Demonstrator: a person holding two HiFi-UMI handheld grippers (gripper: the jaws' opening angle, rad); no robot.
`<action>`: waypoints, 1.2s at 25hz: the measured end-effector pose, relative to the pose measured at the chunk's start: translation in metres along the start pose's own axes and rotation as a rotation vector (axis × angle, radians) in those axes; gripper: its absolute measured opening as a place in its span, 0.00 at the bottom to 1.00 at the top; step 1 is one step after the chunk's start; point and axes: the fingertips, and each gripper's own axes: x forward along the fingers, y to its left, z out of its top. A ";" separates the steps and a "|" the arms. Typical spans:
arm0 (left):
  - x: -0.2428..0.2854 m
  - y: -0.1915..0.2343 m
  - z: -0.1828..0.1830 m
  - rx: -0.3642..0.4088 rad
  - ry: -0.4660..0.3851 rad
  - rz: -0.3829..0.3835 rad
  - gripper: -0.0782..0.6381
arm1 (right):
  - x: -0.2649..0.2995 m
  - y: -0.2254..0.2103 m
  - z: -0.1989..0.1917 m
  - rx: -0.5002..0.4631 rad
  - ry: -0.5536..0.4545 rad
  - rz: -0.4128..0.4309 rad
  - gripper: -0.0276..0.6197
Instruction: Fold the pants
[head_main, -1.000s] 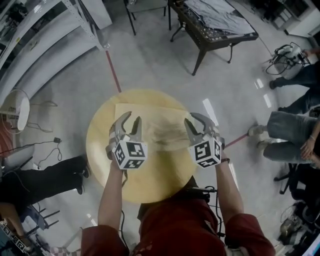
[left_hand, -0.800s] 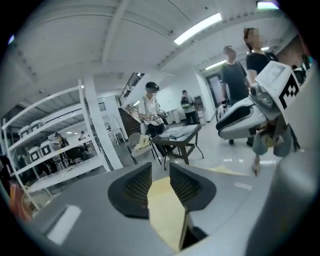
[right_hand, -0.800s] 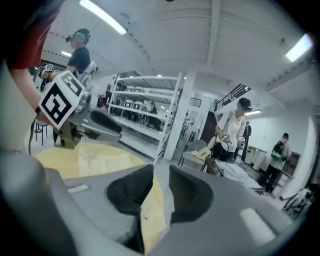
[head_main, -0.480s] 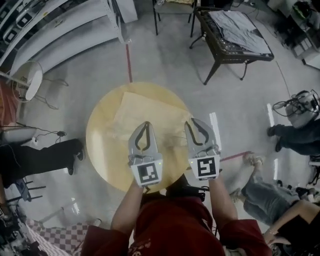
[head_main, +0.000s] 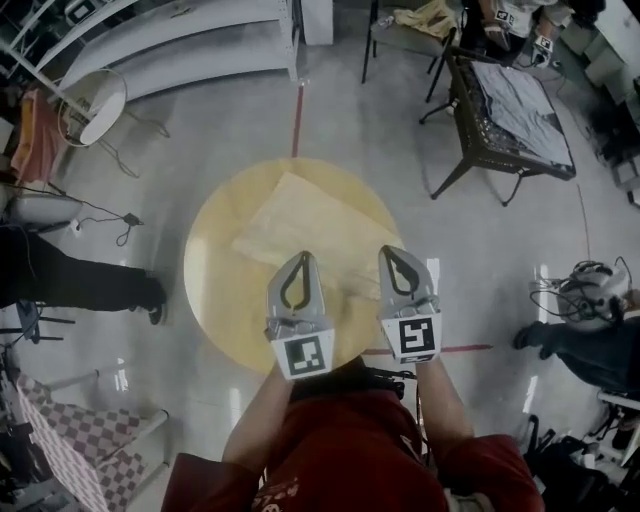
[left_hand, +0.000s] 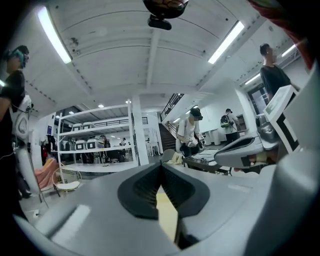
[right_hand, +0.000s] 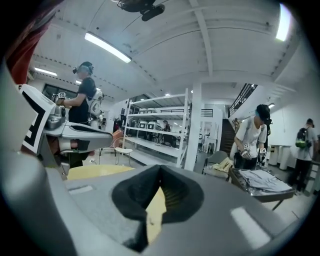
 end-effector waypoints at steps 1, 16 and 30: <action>-0.003 0.003 0.000 0.002 -0.001 0.018 0.12 | 0.001 0.003 -0.001 0.000 0.001 0.014 0.04; -0.111 0.000 0.019 -0.039 -0.013 0.381 0.12 | -0.043 0.057 0.026 -0.112 -0.098 0.295 0.04; -0.106 -0.065 0.068 0.022 0.050 0.553 0.12 | -0.070 -0.006 0.044 -0.144 -0.161 0.491 0.04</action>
